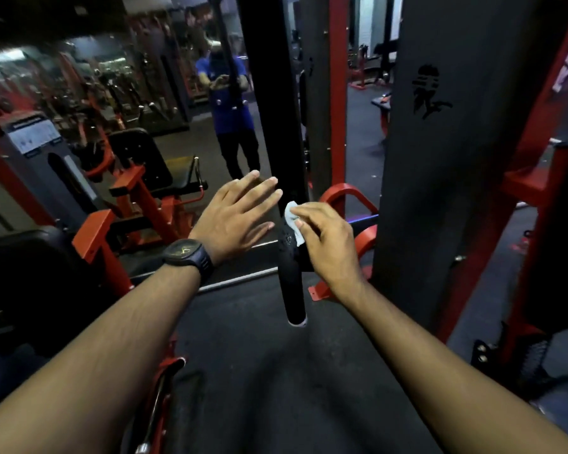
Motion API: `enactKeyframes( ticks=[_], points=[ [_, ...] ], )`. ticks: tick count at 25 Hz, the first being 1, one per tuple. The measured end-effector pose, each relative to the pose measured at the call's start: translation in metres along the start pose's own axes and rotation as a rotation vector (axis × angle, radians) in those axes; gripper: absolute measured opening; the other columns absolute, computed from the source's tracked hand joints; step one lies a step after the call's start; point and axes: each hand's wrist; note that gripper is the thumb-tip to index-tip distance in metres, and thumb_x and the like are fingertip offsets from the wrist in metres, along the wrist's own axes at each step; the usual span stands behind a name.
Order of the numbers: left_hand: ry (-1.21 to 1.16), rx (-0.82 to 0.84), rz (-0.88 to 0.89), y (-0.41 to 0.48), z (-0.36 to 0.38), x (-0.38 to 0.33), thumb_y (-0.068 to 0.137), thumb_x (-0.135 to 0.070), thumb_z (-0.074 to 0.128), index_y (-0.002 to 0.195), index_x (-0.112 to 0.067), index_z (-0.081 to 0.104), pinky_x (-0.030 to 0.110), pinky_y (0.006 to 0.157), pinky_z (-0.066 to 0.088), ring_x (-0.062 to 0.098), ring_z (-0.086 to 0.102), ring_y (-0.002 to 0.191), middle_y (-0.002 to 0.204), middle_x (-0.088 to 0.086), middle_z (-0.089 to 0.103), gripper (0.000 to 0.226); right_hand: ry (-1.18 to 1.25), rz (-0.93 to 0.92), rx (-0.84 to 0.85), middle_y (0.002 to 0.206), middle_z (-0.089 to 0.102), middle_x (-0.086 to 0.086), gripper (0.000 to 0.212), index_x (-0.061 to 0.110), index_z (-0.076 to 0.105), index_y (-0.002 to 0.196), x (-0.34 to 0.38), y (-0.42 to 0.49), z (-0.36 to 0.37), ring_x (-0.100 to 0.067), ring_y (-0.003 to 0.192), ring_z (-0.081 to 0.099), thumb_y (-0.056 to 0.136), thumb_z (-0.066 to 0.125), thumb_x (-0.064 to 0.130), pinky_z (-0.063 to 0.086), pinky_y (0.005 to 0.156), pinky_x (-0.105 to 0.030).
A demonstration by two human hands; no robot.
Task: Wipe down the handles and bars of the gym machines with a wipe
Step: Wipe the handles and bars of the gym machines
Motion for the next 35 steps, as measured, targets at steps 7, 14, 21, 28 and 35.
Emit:
enactKeyframes(
  ticks=[7, 14, 21, 28, 35],
  points=[
    [0.062, -0.105, 0.134, 0.014, 0.021, 0.007, 0.103, -0.044, 0.040, 0.145, -0.023, 0.041, 0.051, 0.112, 0.031, 0.035, 0.034, 0.141, 0.154, 0.010, 0.037, 0.048, -0.222, -0.300, 0.092, 0.095, 0.071, -0.007, 0.027, 0.004, 0.074, 0.094, 0.011, 0.013, -0.010, -0.011, 0.092, 0.055, 0.087, 0.053, 0.020, 0.035, 0.087, -0.015],
    [0.086, -0.155, 0.144, 0.018, 0.024, 0.013, 0.100, -0.039, 0.051, 0.147, -0.025, 0.038, 0.052, 0.112, 0.031, 0.037, 0.031, 0.142, 0.154, 0.009, 0.036, 0.051, -0.297, -0.165, 0.146, 0.106, 0.067, -0.002, 0.020, 0.011, 0.073, 0.101, 0.010, 0.013, -0.005, -0.023, 0.098, 0.061, 0.086, 0.061, 0.005, 0.039, 0.088, -0.020],
    [0.098, -0.194, 0.171, 0.022, 0.027, 0.020, 0.104, -0.040, 0.041, 0.148, -0.025, 0.037, 0.051, 0.114, 0.028, 0.037, 0.029, 0.142, 0.155, 0.010, 0.036, 0.047, -0.386, -0.140, 0.195, 0.105, 0.063, -0.003, 0.018, 0.012, 0.072, 0.104, 0.025, 0.012, -0.002, -0.020, 0.096, 0.058, 0.092, 0.060, 0.015, 0.047, 0.086, -0.030],
    [0.053, -0.315, 0.224, 0.028, 0.040, 0.030, 0.102, -0.039, 0.048, 0.145, -0.025, 0.044, 0.053, 0.111, 0.031, 0.035, 0.032, 0.141, 0.153, 0.007, 0.038, 0.045, -0.389, 0.033, 0.048, 0.097, 0.055, 0.007, 0.010, 0.014, 0.067, 0.085, 0.041, 0.002, 0.012, -0.006, 0.085, 0.054, 0.091, 0.062, 0.020, 0.046, 0.077, -0.025],
    [-0.014, -0.400, 0.214, 0.031, 0.050, 0.026, 0.101, -0.038, 0.051, 0.140, -0.022, 0.052, 0.054, 0.113, 0.024, 0.031, 0.032, 0.141, 0.150, 0.007, 0.042, 0.042, -0.417, 0.275, -0.247, 0.093, 0.056, 0.015, 0.006, 0.024, 0.066, 0.087, 0.054, -0.009, 0.026, 0.002, 0.079, 0.049, 0.085, 0.066, 0.018, 0.037, 0.067, -0.007]
  ],
)
Point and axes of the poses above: each hand's wrist, its own y-axis towards the middle knuckle, its own z-axis out of the palm, x = y × z
